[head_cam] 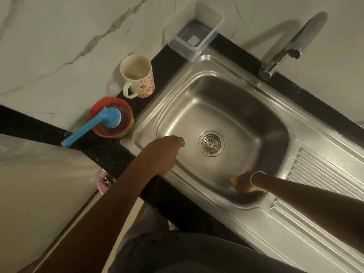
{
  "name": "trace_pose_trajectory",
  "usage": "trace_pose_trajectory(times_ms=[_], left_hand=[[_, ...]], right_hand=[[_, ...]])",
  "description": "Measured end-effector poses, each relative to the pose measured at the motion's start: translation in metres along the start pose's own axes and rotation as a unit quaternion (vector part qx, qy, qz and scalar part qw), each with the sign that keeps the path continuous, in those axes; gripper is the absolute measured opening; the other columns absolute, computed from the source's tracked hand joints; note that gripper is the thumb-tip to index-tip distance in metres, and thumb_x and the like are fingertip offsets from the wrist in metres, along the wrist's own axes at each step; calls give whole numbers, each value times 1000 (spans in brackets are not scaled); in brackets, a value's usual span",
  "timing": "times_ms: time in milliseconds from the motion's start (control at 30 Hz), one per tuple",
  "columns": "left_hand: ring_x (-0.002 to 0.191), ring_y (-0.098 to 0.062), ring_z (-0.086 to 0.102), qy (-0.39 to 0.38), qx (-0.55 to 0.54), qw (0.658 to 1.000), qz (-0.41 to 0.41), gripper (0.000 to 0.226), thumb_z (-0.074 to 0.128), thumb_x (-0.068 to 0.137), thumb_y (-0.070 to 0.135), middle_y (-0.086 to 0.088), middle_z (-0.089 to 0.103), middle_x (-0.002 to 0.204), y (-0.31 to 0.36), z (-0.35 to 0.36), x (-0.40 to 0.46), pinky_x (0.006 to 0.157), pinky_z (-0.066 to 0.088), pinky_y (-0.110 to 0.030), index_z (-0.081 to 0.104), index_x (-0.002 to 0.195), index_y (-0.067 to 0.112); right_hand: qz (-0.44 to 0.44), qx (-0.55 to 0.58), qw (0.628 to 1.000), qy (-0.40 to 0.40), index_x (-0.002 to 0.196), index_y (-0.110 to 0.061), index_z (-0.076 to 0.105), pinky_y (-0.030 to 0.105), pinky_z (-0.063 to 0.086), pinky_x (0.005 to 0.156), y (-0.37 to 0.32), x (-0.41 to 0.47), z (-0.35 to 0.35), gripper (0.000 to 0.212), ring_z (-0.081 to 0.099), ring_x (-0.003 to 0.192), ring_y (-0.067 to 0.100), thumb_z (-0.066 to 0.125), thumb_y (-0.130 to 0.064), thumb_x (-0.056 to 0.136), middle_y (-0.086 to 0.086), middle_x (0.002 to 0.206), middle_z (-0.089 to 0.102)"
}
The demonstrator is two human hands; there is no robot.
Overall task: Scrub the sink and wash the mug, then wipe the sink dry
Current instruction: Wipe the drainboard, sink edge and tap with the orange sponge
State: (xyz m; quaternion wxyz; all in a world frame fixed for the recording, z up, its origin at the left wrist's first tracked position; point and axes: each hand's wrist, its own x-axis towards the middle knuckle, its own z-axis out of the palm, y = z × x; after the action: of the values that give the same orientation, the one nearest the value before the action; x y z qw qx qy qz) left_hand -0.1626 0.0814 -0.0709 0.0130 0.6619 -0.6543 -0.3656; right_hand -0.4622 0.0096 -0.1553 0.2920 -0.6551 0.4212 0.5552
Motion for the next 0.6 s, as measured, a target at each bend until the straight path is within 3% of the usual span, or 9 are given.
trace_pose_trajectory(times_ms=[133,333,433,600], left_hand=[[105,-14,60,-15,19,999,26,51,53,87,2,1,59,121,-14,-12,12,92,49,-34,48,135,21],[105,-15,60,-28,36,997,69,49,51,90,-1,-1,61,121,-26,-40,38,91,50,-35,49,134,18],[107,-13,60,-33,32,995,85,49,53,90,-2,1,61,122,-28,-51,47,91,48,-28,49,134,19],[109,-12,61,-63,25,994,88,53,53,89,-3,2,60,126,-34,-65,56,88,48,-25,48,135,22]], right_hand=[[26,206,978,-10,113,-15,70,31,49,94,-34,-1,22,56,65,103,19,38,-58,96,3,116,68],[47,390,919,-11,103,-12,69,33,44,91,-66,0,13,46,61,101,20,51,-54,96,7,119,66],[43,447,893,-13,110,-12,68,34,45,96,-87,0,3,49,61,109,22,53,-56,96,7,121,65],[-12,458,888,-29,126,-8,62,38,37,110,-126,-1,-31,61,55,120,25,40,-58,100,11,133,59]])
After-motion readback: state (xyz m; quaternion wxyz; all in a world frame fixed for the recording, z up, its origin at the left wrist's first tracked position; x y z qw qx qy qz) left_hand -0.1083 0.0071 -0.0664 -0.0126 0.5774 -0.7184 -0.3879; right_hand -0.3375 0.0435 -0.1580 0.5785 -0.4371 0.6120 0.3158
